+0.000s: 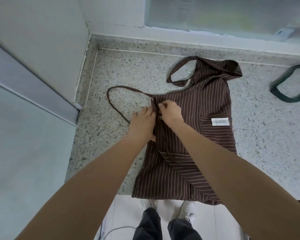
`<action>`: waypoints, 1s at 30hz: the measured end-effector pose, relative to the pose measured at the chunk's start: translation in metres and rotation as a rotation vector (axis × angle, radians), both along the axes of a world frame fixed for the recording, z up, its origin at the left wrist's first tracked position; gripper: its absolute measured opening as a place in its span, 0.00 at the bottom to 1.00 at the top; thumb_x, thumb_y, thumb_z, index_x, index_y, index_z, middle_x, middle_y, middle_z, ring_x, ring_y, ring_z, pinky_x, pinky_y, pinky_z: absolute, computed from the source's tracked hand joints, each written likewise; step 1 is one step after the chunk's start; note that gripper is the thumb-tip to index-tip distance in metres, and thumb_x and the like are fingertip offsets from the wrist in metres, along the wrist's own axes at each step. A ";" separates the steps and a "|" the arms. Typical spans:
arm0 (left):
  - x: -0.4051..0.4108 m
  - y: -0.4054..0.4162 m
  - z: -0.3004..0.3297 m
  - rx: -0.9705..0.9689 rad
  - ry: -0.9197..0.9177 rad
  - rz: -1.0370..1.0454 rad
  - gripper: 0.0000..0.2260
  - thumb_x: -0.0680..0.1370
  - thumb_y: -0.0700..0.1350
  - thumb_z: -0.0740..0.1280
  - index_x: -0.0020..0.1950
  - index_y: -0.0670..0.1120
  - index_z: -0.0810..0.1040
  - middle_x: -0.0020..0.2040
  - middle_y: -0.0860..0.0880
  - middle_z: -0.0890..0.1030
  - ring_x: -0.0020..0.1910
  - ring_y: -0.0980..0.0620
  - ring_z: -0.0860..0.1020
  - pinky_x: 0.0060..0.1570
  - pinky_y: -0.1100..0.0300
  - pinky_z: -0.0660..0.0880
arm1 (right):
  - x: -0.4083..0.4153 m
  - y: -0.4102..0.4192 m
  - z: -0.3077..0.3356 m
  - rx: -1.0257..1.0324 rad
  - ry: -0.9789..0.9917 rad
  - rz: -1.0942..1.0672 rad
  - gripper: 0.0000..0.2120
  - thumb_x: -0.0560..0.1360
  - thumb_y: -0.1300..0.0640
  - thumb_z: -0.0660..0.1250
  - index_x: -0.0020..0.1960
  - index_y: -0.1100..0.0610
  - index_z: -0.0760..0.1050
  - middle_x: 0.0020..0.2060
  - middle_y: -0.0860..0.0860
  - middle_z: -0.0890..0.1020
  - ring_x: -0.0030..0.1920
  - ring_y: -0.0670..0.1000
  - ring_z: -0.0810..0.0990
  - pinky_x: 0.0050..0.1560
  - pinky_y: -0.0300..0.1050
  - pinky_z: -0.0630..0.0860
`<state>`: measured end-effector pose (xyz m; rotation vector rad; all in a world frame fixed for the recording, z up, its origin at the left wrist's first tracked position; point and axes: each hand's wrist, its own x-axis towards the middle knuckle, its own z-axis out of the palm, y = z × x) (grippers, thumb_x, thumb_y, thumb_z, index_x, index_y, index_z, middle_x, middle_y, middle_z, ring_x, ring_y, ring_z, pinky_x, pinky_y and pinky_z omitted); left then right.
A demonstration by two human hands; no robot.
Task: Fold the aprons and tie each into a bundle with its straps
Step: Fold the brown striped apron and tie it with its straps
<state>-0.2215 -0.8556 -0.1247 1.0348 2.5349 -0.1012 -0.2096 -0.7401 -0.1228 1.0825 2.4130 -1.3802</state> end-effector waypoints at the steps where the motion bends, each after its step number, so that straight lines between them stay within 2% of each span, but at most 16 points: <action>1: 0.000 0.000 0.000 0.013 -0.002 0.008 0.45 0.66 0.57 0.75 0.74 0.43 0.56 0.75 0.47 0.55 0.75 0.48 0.53 0.70 0.45 0.57 | 0.000 -0.002 -0.001 0.062 -0.028 0.037 0.12 0.80 0.58 0.58 0.60 0.62 0.74 0.55 0.60 0.78 0.56 0.57 0.78 0.58 0.52 0.76; 3: 0.000 -0.001 0.000 0.028 -0.018 0.014 0.45 0.66 0.56 0.75 0.74 0.44 0.56 0.75 0.47 0.55 0.75 0.48 0.53 0.70 0.46 0.57 | 0.005 -0.004 -0.002 0.170 -0.055 0.115 0.16 0.80 0.60 0.56 0.66 0.61 0.70 0.61 0.59 0.73 0.59 0.57 0.75 0.63 0.47 0.70; 5: 0.000 -0.002 -0.001 0.054 -0.025 0.019 0.45 0.65 0.56 0.75 0.74 0.45 0.56 0.75 0.48 0.56 0.75 0.49 0.54 0.70 0.47 0.57 | 0.017 -0.005 -0.003 0.210 -0.038 0.226 0.20 0.80 0.62 0.55 0.72 0.60 0.64 0.65 0.58 0.67 0.61 0.56 0.73 0.64 0.42 0.66; 8: 0.000 -0.002 -0.002 0.095 -0.009 0.033 0.45 0.64 0.56 0.76 0.74 0.46 0.57 0.74 0.49 0.58 0.74 0.50 0.56 0.69 0.47 0.58 | 0.033 -0.002 -0.005 0.204 -0.059 0.471 0.24 0.79 0.66 0.55 0.75 0.61 0.58 0.71 0.55 0.60 0.69 0.52 0.66 0.67 0.36 0.61; 10: 0.002 -0.002 0.001 0.089 -0.009 0.030 0.45 0.64 0.56 0.76 0.74 0.46 0.57 0.74 0.49 0.58 0.74 0.50 0.56 0.70 0.45 0.57 | 0.041 0.004 -0.003 0.125 -0.075 0.558 0.28 0.78 0.68 0.57 0.76 0.60 0.55 0.75 0.54 0.56 0.74 0.51 0.58 0.71 0.37 0.55; 12: 0.006 -0.002 0.004 0.083 -0.040 0.047 0.44 0.66 0.55 0.75 0.74 0.45 0.57 0.76 0.47 0.55 0.75 0.48 0.54 0.72 0.44 0.54 | 0.053 0.009 0.005 0.089 -0.052 0.542 0.29 0.77 0.68 0.58 0.76 0.57 0.56 0.74 0.53 0.59 0.74 0.51 0.58 0.72 0.39 0.55; 14: 0.014 -0.003 0.007 0.143 -0.088 0.129 0.39 0.69 0.51 0.74 0.74 0.44 0.58 0.77 0.45 0.50 0.76 0.46 0.50 0.74 0.46 0.51 | 0.068 0.016 0.011 0.158 -0.001 0.459 0.26 0.77 0.68 0.59 0.74 0.55 0.62 0.70 0.54 0.67 0.70 0.52 0.66 0.71 0.43 0.61; 15: 0.024 -0.004 0.010 0.202 -0.104 0.179 0.34 0.71 0.48 0.72 0.73 0.43 0.61 0.77 0.45 0.51 0.76 0.45 0.51 0.73 0.47 0.53 | 0.081 0.021 0.015 0.212 0.011 0.415 0.24 0.77 0.68 0.59 0.72 0.55 0.65 0.67 0.55 0.70 0.68 0.52 0.69 0.70 0.44 0.64; 17: 0.039 -0.005 0.018 0.370 -0.109 0.348 0.22 0.75 0.42 0.66 0.69 0.42 0.67 0.73 0.43 0.59 0.72 0.45 0.59 0.68 0.54 0.61 | 0.100 0.031 0.019 0.329 0.024 0.353 0.20 0.77 0.68 0.59 0.68 0.58 0.70 0.62 0.57 0.73 0.63 0.54 0.73 0.67 0.44 0.68; 19: 0.056 -0.007 0.028 0.524 -0.059 0.448 0.14 0.77 0.37 0.61 0.62 0.42 0.72 0.65 0.44 0.67 0.65 0.48 0.66 0.60 0.58 0.66 | 0.121 0.040 0.024 0.409 0.030 0.297 0.18 0.76 0.69 0.59 0.64 0.59 0.73 0.57 0.57 0.75 0.58 0.54 0.75 0.61 0.43 0.71; 20: 0.064 -0.008 0.031 0.572 -0.036 0.403 0.11 0.77 0.35 0.60 0.58 0.42 0.74 0.61 0.44 0.70 0.61 0.48 0.68 0.59 0.58 0.67 | 0.131 0.043 0.026 0.432 0.023 0.287 0.17 0.76 0.69 0.59 0.63 0.59 0.74 0.56 0.57 0.75 0.56 0.54 0.75 0.58 0.43 0.72; 22: 0.081 -0.008 0.032 0.625 -0.123 0.190 0.09 0.76 0.32 0.59 0.51 0.40 0.78 0.53 0.43 0.74 0.55 0.47 0.72 0.57 0.54 0.69 | 0.150 0.047 0.028 0.455 -0.022 0.293 0.16 0.76 0.68 0.59 0.62 0.59 0.74 0.53 0.57 0.76 0.55 0.54 0.76 0.55 0.44 0.74; 23: 0.089 -0.006 0.030 0.610 -0.204 0.085 0.10 0.77 0.33 0.59 0.52 0.39 0.78 0.52 0.43 0.75 0.54 0.46 0.73 0.56 0.53 0.70 | 0.159 0.049 0.028 0.454 -0.048 0.299 0.17 0.76 0.69 0.58 0.62 0.59 0.75 0.53 0.57 0.77 0.55 0.55 0.76 0.55 0.46 0.75; 25: 0.105 0.002 0.024 0.501 -0.319 -0.045 0.11 0.79 0.37 0.59 0.60 0.41 0.76 0.57 0.44 0.75 0.58 0.46 0.71 0.59 0.52 0.69 | 0.175 0.053 0.027 0.431 -0.087 0.311 0.19 0.76 0.70 0.57 0.64 0.59 0.74 0.55 0.58 0.78 0.57 0.56 0.76 0.58 0.50 0.74; 28: 0.125 0.020 0.018 0.247 -0.283 -0.143 0.23 0.79 0.51 0.61 0.73 0.47 0.63 0.70 0.50 0.66 0.67 0.48 0.64 0.64 0.48 0.65 | 0.195 0.062 0.027 0.378 -0.101 0.376 0.23 0.76 0.72 0.53 0.67 0.58 0.71 0.61 0.58 0.77 0.61 0.58 0.75 0.64 0.48 0.70; 30: 0.136 0.030 0.018 0.129 -0.244 -0.143 0.31 0.77 0.56 0.64 0.76 0.48 0.56 0.72 0.50 0.63 0.69 0.47 0.62 0.65 0.46 0.62 | 0.209 0.069 0.029 0.329 -0.136 0.434 0.24 0.77 0.71 0.52 0.70 0.57 0.68 0.64 0.57 0.75 0.64 0.58 0.74 0.66 0.45 0.67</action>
